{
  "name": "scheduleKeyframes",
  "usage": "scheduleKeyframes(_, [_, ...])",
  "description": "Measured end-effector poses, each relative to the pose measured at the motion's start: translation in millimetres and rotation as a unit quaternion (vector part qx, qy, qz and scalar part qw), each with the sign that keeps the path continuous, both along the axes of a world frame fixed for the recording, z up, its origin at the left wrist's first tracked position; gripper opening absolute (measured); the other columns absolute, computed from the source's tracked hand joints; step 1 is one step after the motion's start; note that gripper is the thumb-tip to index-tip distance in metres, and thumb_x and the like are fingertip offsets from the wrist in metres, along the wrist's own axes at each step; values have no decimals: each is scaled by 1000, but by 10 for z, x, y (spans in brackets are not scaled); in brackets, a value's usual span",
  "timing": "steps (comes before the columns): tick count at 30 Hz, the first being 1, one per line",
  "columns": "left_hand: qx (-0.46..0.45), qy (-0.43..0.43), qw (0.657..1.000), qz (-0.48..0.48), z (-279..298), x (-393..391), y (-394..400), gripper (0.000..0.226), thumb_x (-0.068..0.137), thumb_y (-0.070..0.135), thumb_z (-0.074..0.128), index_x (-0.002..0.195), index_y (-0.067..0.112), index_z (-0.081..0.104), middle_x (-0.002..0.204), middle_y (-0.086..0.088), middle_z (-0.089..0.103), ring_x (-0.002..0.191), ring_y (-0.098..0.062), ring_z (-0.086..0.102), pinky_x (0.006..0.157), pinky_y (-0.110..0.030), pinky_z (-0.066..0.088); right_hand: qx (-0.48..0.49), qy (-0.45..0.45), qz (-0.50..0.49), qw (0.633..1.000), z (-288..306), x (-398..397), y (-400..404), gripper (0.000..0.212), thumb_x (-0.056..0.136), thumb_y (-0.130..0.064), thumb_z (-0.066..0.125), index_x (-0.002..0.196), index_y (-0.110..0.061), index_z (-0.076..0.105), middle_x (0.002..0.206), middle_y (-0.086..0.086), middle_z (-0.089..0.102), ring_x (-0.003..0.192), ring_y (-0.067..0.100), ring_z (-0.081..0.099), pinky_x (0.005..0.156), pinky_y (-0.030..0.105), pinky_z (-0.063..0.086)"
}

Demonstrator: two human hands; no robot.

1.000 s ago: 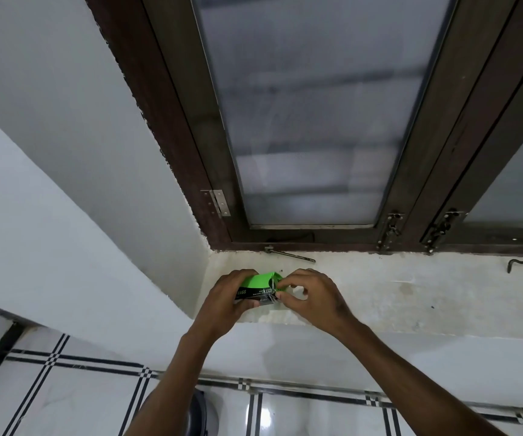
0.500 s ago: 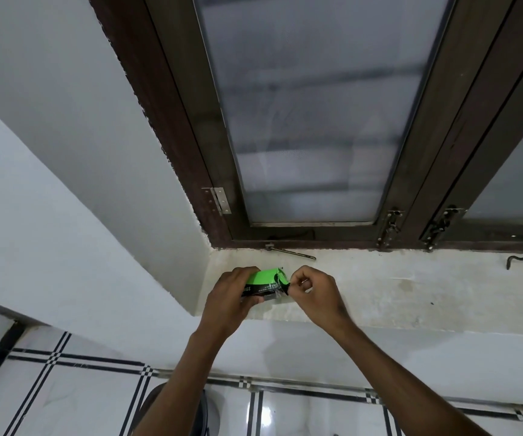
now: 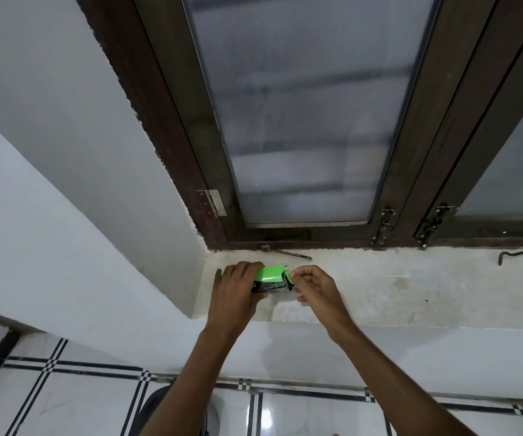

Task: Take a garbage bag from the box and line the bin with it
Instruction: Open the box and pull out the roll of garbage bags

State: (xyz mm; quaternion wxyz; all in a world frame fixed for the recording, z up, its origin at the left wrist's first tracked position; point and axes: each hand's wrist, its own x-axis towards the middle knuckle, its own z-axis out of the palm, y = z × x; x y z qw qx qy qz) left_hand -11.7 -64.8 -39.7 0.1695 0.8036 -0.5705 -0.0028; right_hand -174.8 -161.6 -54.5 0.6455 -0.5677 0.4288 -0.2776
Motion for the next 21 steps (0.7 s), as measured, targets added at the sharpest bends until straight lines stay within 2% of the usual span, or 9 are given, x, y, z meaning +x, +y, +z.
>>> scheduleKeyframes(3, [12, -16, 1000, 2, 47, -23, -22, 58, 72, 32, 82, 125, 22, 58, 123, -4, 66, 110, -29, 60, 97, -53, 48, -17, 8, 25, 1000, 15, 12, -75, 10, 89, -22, 73, 94, -15, 69, 88, 3, 73, 75, 10, 66, 64, 21, 53])
scheduleKeyframes(5, [16, -27, 999, 5, 68, -6, -15, 57, 74, 31, 81, 125, 22, 59, 125, -4, 65, 112, -29, 60, 102, -55, 44, -17, 2, 1, 1000, -14, -5, -139, 5, 89, -10, 71, 89, -12, 67, 77, 7, 69, 63, 14, 63, 60, 26, 51])
scheduleKeyframes(7, [15, -20, 1000, 11, 93, 26, 5, 56, 76, 33, 80, 127, 24, 58, 126, -2, 65, 113, -28, 60, 105, -55, 41, -18, 19, -49, 998, -44, -44, -185, 13, 89, -5, 69, 94, -12, 60, 71, 9, 67, 57, 19, 62, 57, 30, 50])
scheduleKeyframes(9, [22, -17, 1000, -1, 125, 32, 6, 57, 77, 38, 77, 129, 27, 55, 128, 1, 63, 115, -25, 59, 106, -52, 41, -66, 73, -73, 992, -78, -63, -180, 25, 87, -5, 68, 99, -19, 51, 76, 7, 67, 65, 20, 63, 59, 30, 50])
scheduleKeyframes(11, [29, -32, 999, -21, 158, 13, -22, 58, 76, 38, 78, 129, 29, 57, 127, 2, 64, 114, -24, 59, 103, -49, 43, -173, 149, -61, 972, -97, -46, -123, 27, 84, -2, 67, 95, -23, 54, 92, 1, 61, 77, 17, 61, 66, 23, 49])
scheduleKeyframes(14, [25, -54, 998, -26, 228, -16, -88, 59, 72, 36, 82, 126, 28, 61, 121, 0, 67, 111, -26, 60, 99, -48, 45, -242, 132, -71, 958, -71, -21, -57, 18, 86, -1, 67, 85, -19, 68, 99, 0, 55, 81, 12, 58, 68, 7, 43])
scheduleKeyframes(17, [27, -73, 996, -30, 284, -16, -133, 59, 71, 35, 82, 125, 27, 63, 119, 0, 67, 111, -27, 60, 99, -48, 44, -151, 62, -65, 984, -49, -40, -62, 14, 93, -11, 63, 96, -16, 76, 107, 1, 57, 92, 8, 60, 69, 4, 45])
scheduleKeyframes(19, [27, -73, 996, -31, 302, -17, -154, 59, 69, 35, 83, 125, 27, 63, 118, 0, 68, 111, -28, 60, 97, -47, 45, -89, 44, -28, 995, -71, -57, -77, 19, 94, -17, 63, 109, -16, 76, 117, 1, 53, 107, 9, 56, 77, 4, 43])
scheduleKeyframes(21, [28, -74, 996, -39, 307, -42, -177, 61, 69, 34, 84, 125, 27, 63, 119, 0, 67, 112, -28, 60, 96, -47, 45, -67, 36, 2, 997, -111, -88, -89, 21, 93, -19, 66, 112, -17, 74, 121, 0, 52, 117, 11, 52, 89, 13, 45])
